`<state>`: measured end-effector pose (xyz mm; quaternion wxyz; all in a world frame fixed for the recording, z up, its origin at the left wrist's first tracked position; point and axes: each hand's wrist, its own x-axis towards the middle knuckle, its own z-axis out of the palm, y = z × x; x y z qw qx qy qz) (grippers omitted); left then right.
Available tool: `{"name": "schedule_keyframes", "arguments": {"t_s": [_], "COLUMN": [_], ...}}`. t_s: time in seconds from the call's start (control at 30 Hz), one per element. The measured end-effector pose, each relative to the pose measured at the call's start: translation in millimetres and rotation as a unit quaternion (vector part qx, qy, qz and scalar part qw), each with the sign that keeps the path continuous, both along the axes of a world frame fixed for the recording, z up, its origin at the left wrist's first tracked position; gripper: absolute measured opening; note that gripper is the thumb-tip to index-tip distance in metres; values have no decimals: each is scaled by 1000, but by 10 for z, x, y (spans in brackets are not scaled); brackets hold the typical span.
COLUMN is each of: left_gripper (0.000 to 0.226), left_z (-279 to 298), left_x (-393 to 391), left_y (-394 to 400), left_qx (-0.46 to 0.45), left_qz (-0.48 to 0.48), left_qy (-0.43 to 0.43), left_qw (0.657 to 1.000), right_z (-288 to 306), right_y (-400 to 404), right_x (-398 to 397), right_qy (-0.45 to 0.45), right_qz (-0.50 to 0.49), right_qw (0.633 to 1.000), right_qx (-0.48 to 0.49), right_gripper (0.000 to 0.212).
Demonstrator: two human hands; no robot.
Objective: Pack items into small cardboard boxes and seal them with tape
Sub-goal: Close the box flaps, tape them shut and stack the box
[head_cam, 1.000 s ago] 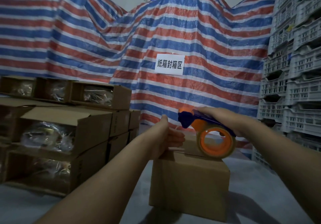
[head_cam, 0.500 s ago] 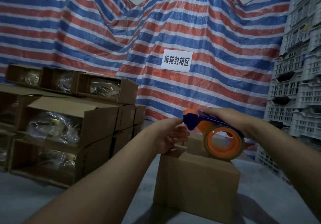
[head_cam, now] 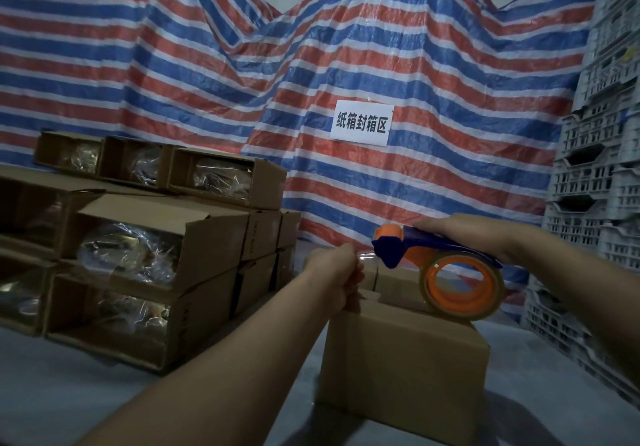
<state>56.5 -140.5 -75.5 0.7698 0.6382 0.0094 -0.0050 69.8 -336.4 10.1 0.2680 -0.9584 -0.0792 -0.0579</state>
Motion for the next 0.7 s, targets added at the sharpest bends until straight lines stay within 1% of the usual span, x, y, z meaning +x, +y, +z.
{"name": "schedule_keyframes", "arguments": {"t_s": [0.07,0.2,0.27,0.33,0.4,0.43,0.47,0.5,0.53,0.57,0.63,0.7], "left_gripper": [21,17,18,14,22,23,23,21,21,20,15,16], "left_z": [-38,-72,-73,-80,-112,-150,-201,-266,-341,-406,-501,-548], "left_x": [27,42,43,49,75,101,137,153,173,174,177,164], "left_y": [-8,-20,-15,0,58,100,144,189,236,282,354,392], "left_qx": [-26,-143,-180,-206,-211,-188,-132,-58,15,69,127,152], "left_qz": [26,80,96,86,70,74,87,102,112,118,112,104], "left_qy": [5,12,15,16,13,5,-9,-30,-55,-73,-80,-85], "left_qw": [999,986,979,975,975,979,987,993,992,988,982,979], "right_z": [15,111,99,57,31,31,33,34,33,30,22,11], "right_y": [-13,-39,-38,-1,59,88,113,135,158,181,230,270], "right_x": [3,-90,-136,-135,-110,-102,-93,-84,-78,-73,-56,-33], "right_qy": [9,63,91,82,51,39,32,28,26,26,31,35], "right_qz": [-1,-9,-1,-11,-31,-38,-43,-49,-56,-60,-57,-53], "right_qw": [1000,998,996,996,995,993,991,989,988,986,983,981], "right_qx": [-10,-20,-11,-37,-79,-102,-120,-133,-142,-152,-173,-182], "right_gripper": [53,47,44,44,43,43,43,43,44,43,42,41]}}
